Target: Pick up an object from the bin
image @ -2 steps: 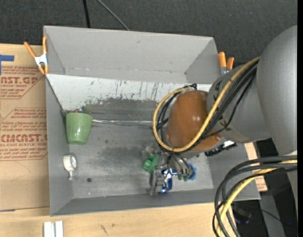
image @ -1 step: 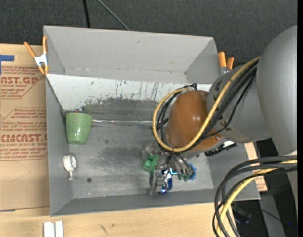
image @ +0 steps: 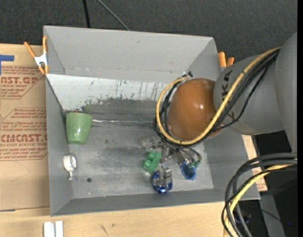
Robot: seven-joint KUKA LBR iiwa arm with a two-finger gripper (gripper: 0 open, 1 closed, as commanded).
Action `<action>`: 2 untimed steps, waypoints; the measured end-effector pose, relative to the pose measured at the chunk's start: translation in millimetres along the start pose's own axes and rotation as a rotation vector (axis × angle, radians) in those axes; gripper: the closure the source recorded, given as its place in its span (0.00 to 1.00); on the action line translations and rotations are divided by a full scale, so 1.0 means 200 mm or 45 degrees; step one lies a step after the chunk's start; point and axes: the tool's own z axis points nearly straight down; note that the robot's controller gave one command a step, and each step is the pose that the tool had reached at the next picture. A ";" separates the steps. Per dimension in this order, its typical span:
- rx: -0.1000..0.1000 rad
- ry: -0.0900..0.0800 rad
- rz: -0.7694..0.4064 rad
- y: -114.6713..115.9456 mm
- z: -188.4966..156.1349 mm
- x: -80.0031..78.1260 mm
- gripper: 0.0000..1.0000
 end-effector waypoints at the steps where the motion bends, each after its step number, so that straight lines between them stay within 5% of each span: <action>1: -0.003 0.005 -0.326 -0.05 0.08 -0.15 0.00; 2: -0.004 0.003 -0.325 -0.05 0.09 -0.15 1.00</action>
Offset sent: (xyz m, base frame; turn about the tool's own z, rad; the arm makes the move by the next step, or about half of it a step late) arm 0.0314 0.0000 -0.0165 -0.2559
